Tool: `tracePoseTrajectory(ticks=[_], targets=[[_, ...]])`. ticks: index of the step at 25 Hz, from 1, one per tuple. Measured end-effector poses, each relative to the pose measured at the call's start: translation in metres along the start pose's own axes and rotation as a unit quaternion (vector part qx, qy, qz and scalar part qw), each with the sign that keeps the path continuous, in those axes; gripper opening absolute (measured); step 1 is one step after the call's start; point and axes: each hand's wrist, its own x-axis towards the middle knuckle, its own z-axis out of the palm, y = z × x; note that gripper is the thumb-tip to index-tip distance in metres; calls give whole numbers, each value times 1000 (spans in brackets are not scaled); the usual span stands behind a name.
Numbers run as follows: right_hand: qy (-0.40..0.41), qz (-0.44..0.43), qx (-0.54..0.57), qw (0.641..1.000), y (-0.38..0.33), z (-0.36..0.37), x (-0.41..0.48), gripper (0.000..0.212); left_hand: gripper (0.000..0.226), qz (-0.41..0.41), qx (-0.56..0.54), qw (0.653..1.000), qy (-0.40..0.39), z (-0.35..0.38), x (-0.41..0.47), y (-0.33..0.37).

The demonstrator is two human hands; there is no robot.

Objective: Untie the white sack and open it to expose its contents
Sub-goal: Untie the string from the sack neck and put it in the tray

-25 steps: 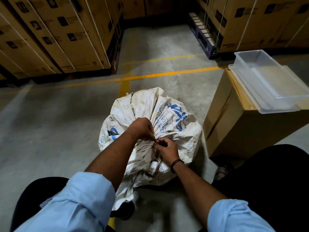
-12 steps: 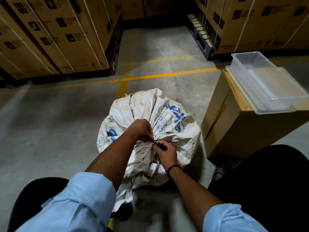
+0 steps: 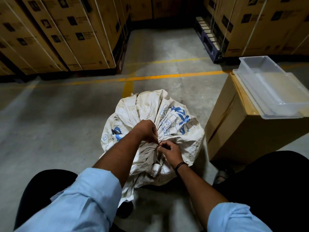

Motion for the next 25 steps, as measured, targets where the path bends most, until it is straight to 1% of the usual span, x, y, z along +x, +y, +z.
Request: tracePoseTrajectory(ticks=[2,4,6,12,16,21,23,24,25], targets=[[24,-12,8,1000,2,4,-3,18,13,1,-2,1000,6,0,0,0],[72,-14,12,997,6,9,-6,12,12,-2,-5,1000,8,1,0,-1],[99,-13,-8,995,8,11,-7,15,12,-1,-4,1000,12,1,0,-1],[33,-1,-51,998,8,5,2,14,14,6,1,1000,16,4,-1,-2],[32,26,-66,997,15,7,5,16,13,11,-11,1000,2,3,-1,-1],[83,17,-8,996,21,14,0,24,15,8,-16,1000,3,2,0,-3],[81,10,-8,997,13,11,-3,18,16,6,-16,1000,2,2,1,-4],[65,2,-11,998,10,9,-3,12,16,6,-15,1000,2,2,1,-3],[50,-6,-13,999,10,7,-2,11,15,6,-14,1000,2,3,0,-3]])
